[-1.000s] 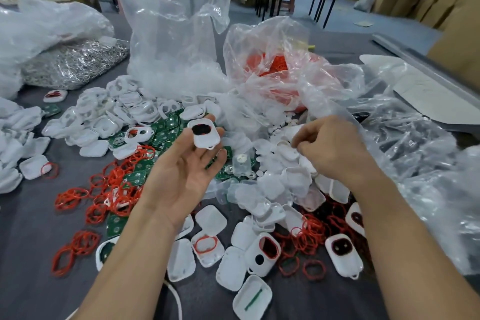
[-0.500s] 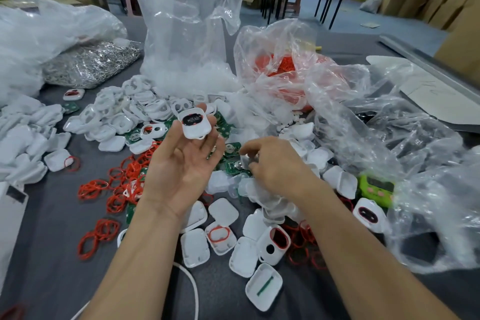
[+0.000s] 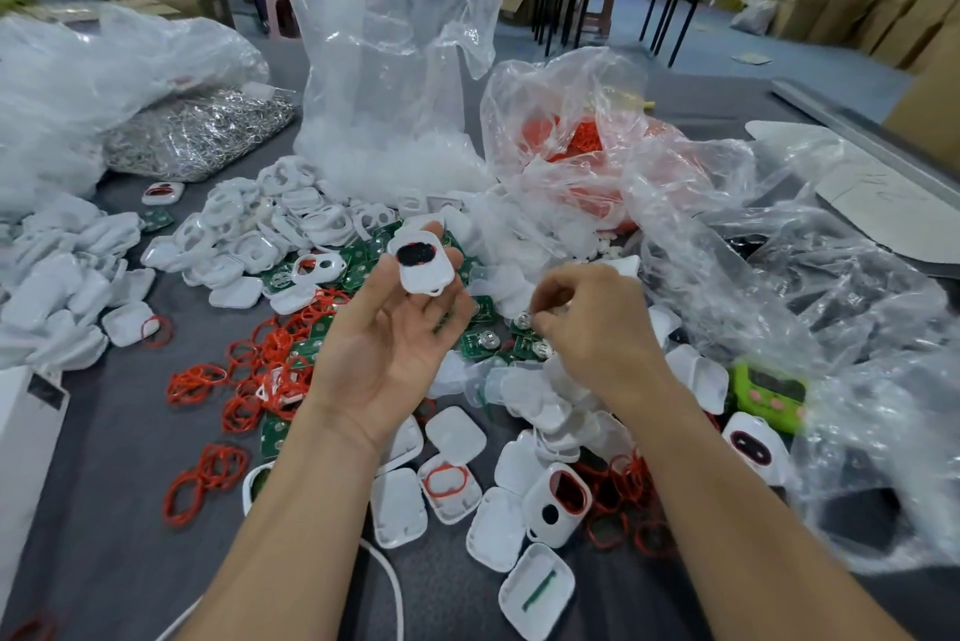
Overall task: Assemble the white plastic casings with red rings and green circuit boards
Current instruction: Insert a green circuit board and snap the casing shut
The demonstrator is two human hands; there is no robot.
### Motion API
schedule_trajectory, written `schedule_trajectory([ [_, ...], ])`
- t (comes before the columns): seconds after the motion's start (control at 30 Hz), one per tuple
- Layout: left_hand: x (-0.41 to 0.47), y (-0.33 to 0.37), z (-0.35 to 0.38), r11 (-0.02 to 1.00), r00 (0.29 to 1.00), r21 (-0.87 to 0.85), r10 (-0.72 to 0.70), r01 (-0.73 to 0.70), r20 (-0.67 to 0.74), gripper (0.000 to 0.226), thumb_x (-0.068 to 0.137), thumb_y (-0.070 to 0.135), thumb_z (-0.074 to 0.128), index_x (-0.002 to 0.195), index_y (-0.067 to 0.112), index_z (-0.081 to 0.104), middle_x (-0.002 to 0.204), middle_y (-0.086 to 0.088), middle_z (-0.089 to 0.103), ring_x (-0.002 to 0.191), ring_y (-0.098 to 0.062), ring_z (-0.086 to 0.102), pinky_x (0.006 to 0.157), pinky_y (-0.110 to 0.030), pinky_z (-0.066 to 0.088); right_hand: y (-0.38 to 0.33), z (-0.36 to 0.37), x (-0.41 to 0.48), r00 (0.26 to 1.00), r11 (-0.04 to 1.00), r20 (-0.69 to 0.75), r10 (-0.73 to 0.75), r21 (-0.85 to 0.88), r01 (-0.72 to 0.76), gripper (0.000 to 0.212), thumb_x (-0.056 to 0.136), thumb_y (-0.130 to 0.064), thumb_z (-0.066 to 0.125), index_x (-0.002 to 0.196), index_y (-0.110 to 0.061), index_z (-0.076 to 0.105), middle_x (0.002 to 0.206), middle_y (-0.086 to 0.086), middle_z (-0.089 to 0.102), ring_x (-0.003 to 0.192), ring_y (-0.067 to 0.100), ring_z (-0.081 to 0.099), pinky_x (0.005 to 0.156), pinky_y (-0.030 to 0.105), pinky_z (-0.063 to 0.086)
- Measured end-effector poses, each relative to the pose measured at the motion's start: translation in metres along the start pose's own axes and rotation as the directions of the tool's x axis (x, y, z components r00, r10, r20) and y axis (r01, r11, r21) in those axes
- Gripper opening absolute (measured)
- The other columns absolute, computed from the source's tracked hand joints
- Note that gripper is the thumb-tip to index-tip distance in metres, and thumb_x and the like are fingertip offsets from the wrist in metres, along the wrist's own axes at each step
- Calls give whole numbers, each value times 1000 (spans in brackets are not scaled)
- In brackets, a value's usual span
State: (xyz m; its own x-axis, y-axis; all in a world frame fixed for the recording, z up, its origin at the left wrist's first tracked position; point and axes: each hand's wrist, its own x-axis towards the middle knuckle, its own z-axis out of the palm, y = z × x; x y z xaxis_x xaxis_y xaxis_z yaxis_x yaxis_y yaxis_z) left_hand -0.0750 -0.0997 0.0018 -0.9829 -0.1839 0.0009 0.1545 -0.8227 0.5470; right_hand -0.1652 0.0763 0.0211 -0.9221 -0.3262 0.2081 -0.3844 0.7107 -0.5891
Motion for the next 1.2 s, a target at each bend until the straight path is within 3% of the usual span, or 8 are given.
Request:
schedule_trajectory([
  [0.07, 1, -4, 2, 999, 1000, 35, -12, 12, -1, 35, 94, 32, 56, 116, 13, 77, 106, -8, 75, 94, -18, 70, 90, -34, 59, 3, -5, -2, 994, 965, -75, 85, 255, -63, 23, 74, -16, 89, 66, -31, 73, 62, -16, 69, 57, -2, 64, 54, 8, 43],
  [0.2, 3, -9, 7, 994, 998, 96, -53, 54, -17, 35, 95, 30, 52, 111, 13, 79, 106, -11, 75, 91, -18, 70, 89, -34, 60, 2, -11, -8, 966, 553, 70, 250, 808, -202, 14, 73, -11, 90, 70, -21, 80, 57, -4, 67, 38, 7, 40, 40, 18, 35],
  [0.53, 6, -17, 9, 965, 993, 233, -117, 117, -13, 36, 87, 34, 67, 116, 15, 79, 113, -9, 75, 98, -14, 71, 90, -32, 59, 7, -14, -17, 956, 363, 227, 187, 888, -282, 16, 58, -33, 84, 72, -25, 83, 76, -2, 77, 70, 9, 70, 68, 24, 61],
  [0.73, 6, -18, 6, 964, 991, 229, -133, 132, -11, 36, 90, 33, 64, 118, 16, 78, 119, -10, 74, 102, -14, 71, 88, -31, 58, 9, -9, -18, 947, 430, 95, 305, 874, -226, 14, 80, -9, 83, 73, -21, 81, 71, -2, 77, 61, 7, 68, 57, 19, 54],
  [0.87, 7, -18, 7, 959, 990, 247, -137, 137, -17, 35, 89, 33, 64, 116, 15, 79, 118, -10, 74, 103, -14, 71, 88, -31, 58, 18, -3, -23, 865, 951, -502, 4, 269, 152, 10, 86, -15, 82, 89, -24, 79, 72, -17, 74, 63, 1, 67, 64, 10, 52],
  [0.93, 6, -17, 8, 958, 990, 252, -137, 137, -17, 36, 87, 33, 67, 116, 15, 78, 118, -11, 74, 103, -14, 71, 88, -32, 58, 12, 4, -26, 889, 974, -417, -188, 37, 223, 9, 86, -15, 81, 90, -24, 80, 76, -13, 76, 64, 5, 65, 67, 11, 51],
  [1.07, 4, -16, 9, 957, 991, 256, -137, 135, -11, 43, 82, 36, 70, 120, 16, 77, 119, -11, 73, 100, -14, 70, 89, -31, 58, 7, 16, -27, 988, 988, -13, -152, -10, 152, 21, 91, -41, 74, 78, -24, 76, 65, -9, 70, 63, 15, 64, 63, 34, 53],
  [1.2, 3, -16, 9, 961, 991, 240, -135, 134, -13, 42, 82, 35, 71, 119, 15, 77, 119, -12, 74, 99, -15, 71, 88, -31, 59, 19, 0, -20, 988, 976, -153, -10, 215, 43, 16, 96, -29, 67, 83, -25, 76, 63, -13, 67, 66, 5, 66, 64, 28, 55],
])
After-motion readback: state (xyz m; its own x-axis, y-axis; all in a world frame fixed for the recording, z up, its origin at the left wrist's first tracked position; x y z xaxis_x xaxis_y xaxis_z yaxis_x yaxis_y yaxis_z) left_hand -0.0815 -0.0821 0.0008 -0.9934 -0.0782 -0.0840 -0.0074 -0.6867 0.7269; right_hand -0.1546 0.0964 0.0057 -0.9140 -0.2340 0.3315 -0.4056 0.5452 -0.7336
